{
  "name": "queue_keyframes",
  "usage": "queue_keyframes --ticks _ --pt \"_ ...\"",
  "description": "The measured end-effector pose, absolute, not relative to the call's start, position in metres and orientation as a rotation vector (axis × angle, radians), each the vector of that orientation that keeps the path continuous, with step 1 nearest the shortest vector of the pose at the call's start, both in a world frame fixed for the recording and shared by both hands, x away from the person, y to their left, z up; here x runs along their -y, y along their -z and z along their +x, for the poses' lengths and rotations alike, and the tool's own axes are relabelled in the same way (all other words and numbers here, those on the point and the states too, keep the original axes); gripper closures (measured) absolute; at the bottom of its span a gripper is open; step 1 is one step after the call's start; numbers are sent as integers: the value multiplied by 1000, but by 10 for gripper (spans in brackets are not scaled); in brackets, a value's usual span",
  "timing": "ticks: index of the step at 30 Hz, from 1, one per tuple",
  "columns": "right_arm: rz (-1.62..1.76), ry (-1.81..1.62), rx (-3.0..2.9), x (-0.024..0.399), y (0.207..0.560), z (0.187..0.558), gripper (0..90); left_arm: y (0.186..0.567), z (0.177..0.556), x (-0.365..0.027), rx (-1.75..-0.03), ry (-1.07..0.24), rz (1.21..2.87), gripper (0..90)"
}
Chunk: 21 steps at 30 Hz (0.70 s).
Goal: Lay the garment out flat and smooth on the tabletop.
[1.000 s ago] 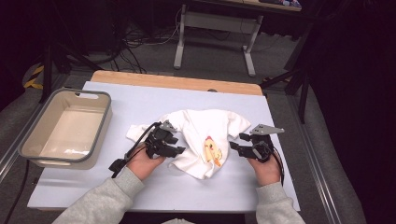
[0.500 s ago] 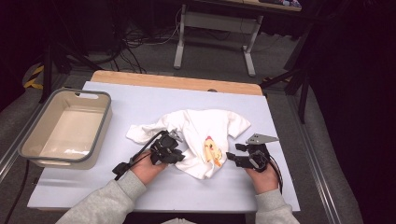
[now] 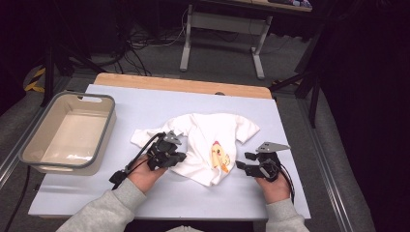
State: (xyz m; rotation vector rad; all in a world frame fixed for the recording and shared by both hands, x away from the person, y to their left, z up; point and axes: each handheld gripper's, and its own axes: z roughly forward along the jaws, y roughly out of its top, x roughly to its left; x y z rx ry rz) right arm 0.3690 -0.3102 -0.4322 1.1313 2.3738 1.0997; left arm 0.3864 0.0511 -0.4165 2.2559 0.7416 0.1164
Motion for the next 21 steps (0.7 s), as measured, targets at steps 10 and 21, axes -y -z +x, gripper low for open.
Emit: queue_keyframes --ticks 10,21 --pt "1126 -1097 -2388 308 433 373 442 419 376 -83 -860 -174 2262 867" --pt "1128 -1089 -2396 307 435 375 452 429 380 -97 -954 -158 2265 756"
